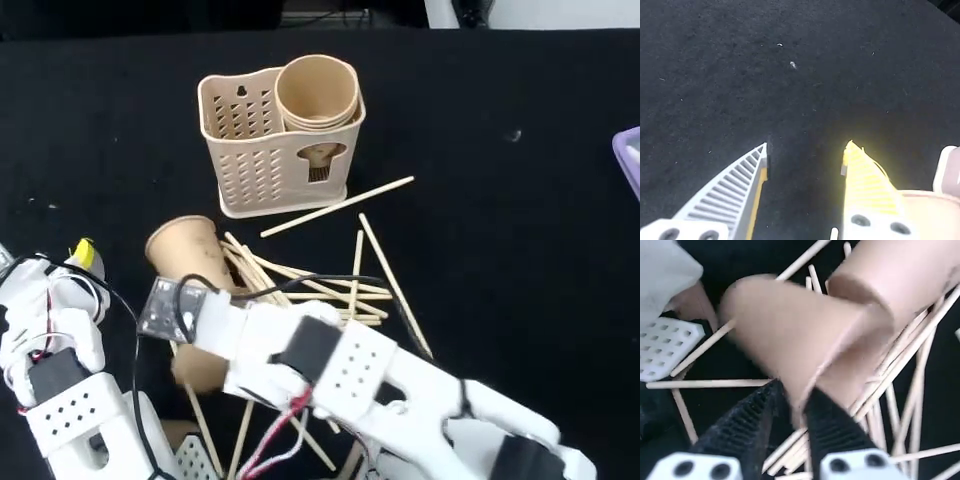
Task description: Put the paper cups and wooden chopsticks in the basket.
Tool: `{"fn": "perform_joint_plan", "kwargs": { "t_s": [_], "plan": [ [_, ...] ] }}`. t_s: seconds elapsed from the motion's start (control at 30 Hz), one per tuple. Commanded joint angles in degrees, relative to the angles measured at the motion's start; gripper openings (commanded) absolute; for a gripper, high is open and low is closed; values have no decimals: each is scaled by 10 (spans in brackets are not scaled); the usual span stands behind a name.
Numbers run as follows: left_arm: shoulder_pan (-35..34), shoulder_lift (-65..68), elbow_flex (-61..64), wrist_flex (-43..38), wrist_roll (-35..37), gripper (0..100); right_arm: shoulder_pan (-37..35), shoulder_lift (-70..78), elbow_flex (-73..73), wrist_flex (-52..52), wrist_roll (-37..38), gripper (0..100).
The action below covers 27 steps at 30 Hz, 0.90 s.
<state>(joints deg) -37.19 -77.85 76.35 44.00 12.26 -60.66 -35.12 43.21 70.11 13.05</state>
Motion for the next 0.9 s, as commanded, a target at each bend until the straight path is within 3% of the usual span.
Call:
{"fn": "perform_joint_plan", "kwargs": {
  "t_s": [0.0, 0.33, 0.57, 0.87],
  "plan": [
    [-5, -9, -7, -11, 7, 245, 42, -101, -35, 38, 63, 10],
    [-4, -9, -7, -11, 8, 245, 238, -182, -320, 210, 201, 11],
    [-3, -9, -7, -11, 7, 245, 360, -78, -515, 159, 312, 11],
    [17, -9, -5, -6, 7, 245, 404, 201, -703, 93, 324, 11]
  ]
}}
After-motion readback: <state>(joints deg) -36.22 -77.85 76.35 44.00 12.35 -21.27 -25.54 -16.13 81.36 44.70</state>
